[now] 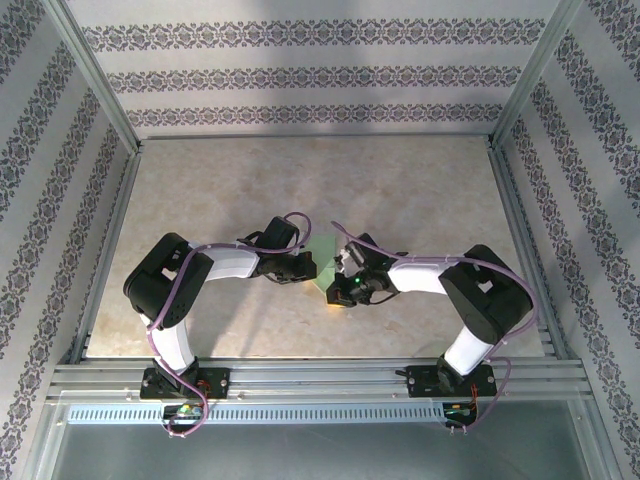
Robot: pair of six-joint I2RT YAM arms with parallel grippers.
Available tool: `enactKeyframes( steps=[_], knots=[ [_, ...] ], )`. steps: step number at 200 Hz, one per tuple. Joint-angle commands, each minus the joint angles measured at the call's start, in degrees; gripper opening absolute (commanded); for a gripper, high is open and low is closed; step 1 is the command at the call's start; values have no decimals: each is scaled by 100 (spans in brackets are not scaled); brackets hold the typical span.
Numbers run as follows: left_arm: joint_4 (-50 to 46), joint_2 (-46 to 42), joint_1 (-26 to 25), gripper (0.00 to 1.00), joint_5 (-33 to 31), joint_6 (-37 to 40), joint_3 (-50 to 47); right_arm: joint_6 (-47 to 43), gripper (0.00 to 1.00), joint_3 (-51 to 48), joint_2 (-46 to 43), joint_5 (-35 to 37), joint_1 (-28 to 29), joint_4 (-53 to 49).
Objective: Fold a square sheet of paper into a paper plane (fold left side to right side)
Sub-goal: Third fold the triangle at the center of the table.
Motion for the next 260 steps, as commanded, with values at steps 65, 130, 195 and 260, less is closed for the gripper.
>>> enactKeyframes(
  steps=[65, 130, 195, 260],
  knots=[
    [-438, 264, -50, 0, -567, -165, -151, -125, 0, 154, -779, 78, -273, -507],
    [-435, 226, -50, 0, -557, -148, -146, -143, 0, 847, 344, 444, -83, -369],
    [-410, 184, 9, 0, -550, -73, 6, -210, 0, 431, 574, 666, -78, -741],
    [-256, 190, 591, 0, -574, 296, -32, -499, 0, 356, 627, 778, -74, -1189]
  ],
)
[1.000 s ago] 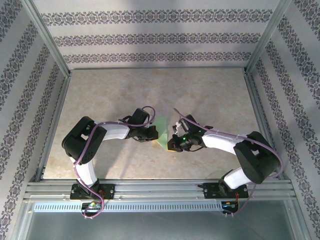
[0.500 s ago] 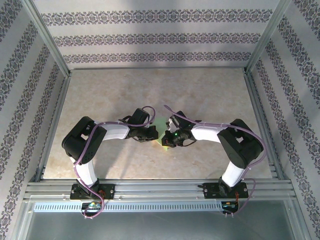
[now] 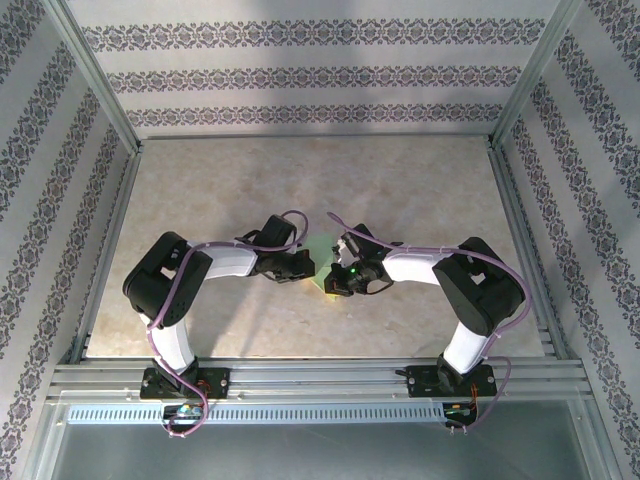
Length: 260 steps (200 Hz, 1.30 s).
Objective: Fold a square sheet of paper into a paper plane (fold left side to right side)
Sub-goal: Third fold the triangle at the center of the table, then fourth fold the wing at the center of the table.
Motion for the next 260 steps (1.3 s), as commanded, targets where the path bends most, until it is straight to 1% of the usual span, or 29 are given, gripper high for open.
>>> enactKeyframes(
  steps=[1, 49, 97, 110, 123, 139, 162, 170, 176, 188, 201, 221, 260],
  knots=[
    [-256, 186, 417, 0, -648, 339, -33, -230, 0, -263, 201, 413, 48, -909],
    [-399, 145, 826, 1, -585, 644, 232, -251, 0, -263, 127, 424, 17, -967],
    [-801, -578, 1070, 10, -537, 884, 424, -242, 0, -195, -190, 260, -76, -737],
    [-842, -840, 1102, 14, -563, 864, 343, -234, 7, -143, -363, 203, -89, -579],
    [-832, -1084, 1099, 19, -553, 823, 201, -248, 20, -83, -596, 176, -110, -493],
    [-728, -1392, 1098, 25, -480, 693, -73, -358, 29, -18, -905, 193, -208, -493],
    [-240, -1801, 1091, 38, -300, 287, -651, -783, 42, -35, -1339, 376, -524, -664],
    [36, -1912, 1092, 44, -210, 67, -890, -959, 47, -89, -1433, 439, -646, -653],
    [244, -1967, 1087, 48, -144, -103, -1053, -1113, 49, -130, -1467, 452, -761, -620],
    [732, -1998, 1077, 52, 23, -432, -1341, -1429, 50, -166, -1437, 385, -926, -547],
    [1165, -1916, 1079, 54, 203, -706, -1536, -1689, 51, -149, -1333, 270, -996, -460],
    [1714, -1667, 1069, 55, 446, -1040, -1687, -1969, 50, -88, -1088, 27, -998, -228],
    [2573, -1122, 1056, 54, 661, -1524, -1792, -2013, 48, -17, -579, -351, -963, 271]
  ],
)
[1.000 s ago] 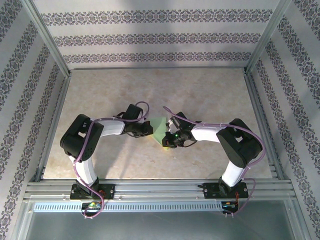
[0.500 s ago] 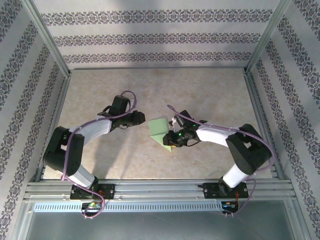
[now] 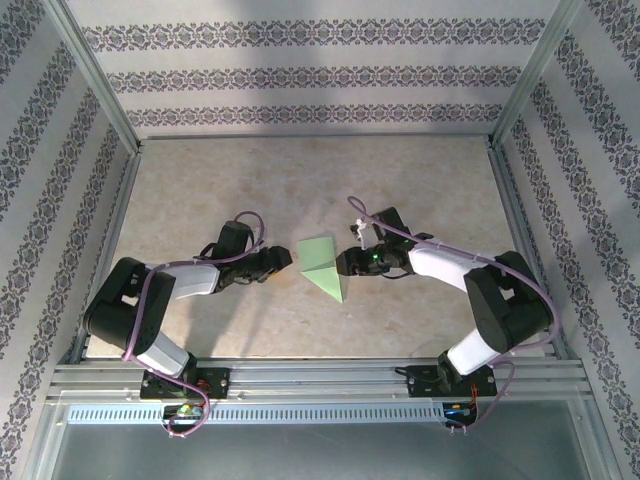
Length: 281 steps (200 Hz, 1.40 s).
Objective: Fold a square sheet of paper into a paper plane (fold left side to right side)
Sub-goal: Fourth fold the wing at the center of the table.
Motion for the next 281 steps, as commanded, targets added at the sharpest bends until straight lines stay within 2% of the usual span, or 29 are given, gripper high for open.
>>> enactKeyframes(
  steps=[1, 57, 76, 96, 111, 210, 281],
  knots=[
    [1030, 278, -9, 54, 298, -514, -59, -258, 47, 58, 281, -354, 56, 429],
    [1267, 658, -17, 53, 276, -647, -51, -88, 35, 155, 754, -555, 159, 808],
    [1286, 724, -23, 51, 292, -656, -51, -77, 24, 142, 710, -565, 158, 801],
    [1296, 768, -34, 51, 345, -659, -27, -60, 7, 61, 497, -556, 106, 766],
    [1273, 796, -45, 51, 388, -642, 27, -32, 0, -24, 295, -565, 55, 757],
    [1132, 945, -187, 51, 424, -592, 472, 226, 0, -429, -305, -750, -132, 1040],
    [1072, 1176, -341, 51, 424, -587, 789, 319, 0, -566, -423, -846, -228, 1186]
  ],
)
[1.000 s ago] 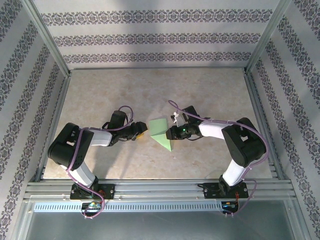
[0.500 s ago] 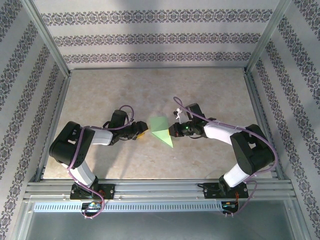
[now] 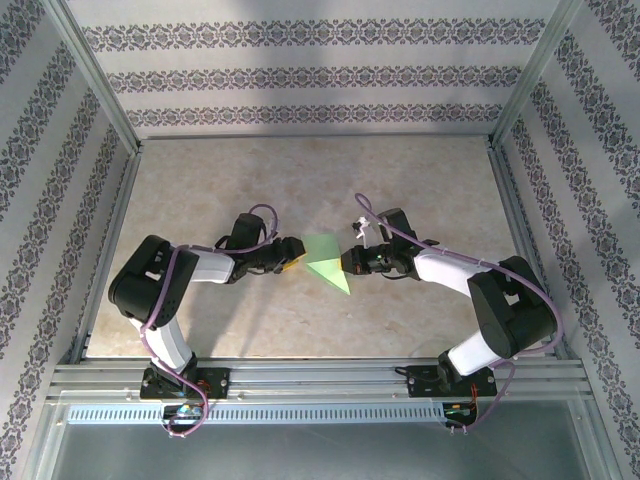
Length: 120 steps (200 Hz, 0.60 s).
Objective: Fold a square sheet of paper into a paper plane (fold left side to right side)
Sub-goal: Fourth fold the wing at the center of the table.
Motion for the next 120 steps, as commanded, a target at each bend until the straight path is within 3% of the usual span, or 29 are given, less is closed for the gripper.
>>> enactKeyframes(
  steps=[1, 47, 120],
  knots=[
    [152, 102, -107, 51, 61, 2, 157, 75, 0, -120, -137, -156, -73, 201],
    [196, 279, -212, 48, 53, -33, 324, 103, 0, -166, -168, -200, -91, 255],
    [227, 472, -294, 22, 35, -20, 602, 122, 0, -210, -145, -141, -118, 263]
  ],
)
